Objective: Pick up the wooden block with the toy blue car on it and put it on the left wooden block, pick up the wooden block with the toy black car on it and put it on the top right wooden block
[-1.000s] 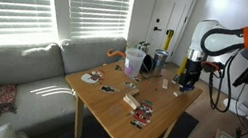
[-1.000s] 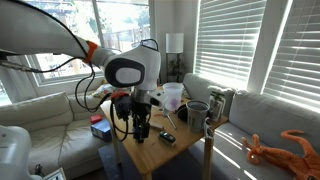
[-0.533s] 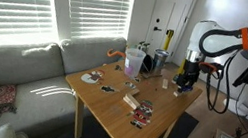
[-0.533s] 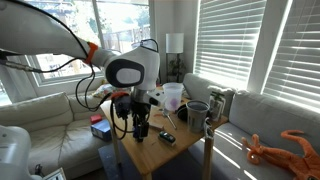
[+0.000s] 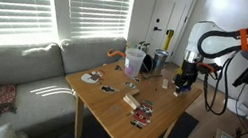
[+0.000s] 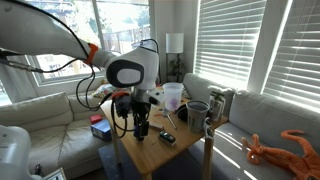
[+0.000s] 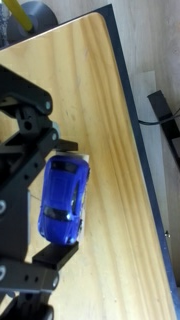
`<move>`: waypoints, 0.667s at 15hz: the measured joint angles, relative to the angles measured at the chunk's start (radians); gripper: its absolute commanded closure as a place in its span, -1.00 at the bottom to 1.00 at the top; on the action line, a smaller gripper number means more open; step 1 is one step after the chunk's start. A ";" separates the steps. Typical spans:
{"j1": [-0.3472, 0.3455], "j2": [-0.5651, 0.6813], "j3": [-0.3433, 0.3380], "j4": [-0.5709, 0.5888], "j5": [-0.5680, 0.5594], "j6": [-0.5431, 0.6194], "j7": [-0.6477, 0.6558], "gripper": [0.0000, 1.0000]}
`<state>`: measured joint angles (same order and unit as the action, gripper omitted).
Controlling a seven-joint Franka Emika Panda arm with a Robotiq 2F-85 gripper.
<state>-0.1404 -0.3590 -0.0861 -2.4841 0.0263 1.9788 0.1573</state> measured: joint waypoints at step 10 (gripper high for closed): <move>0.001 0.007 0.012 0.001 0.000 0.016 0.004 -0.24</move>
<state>-0.1395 -0.3520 -0.0745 -2.4830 0.0262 1.9946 0.1613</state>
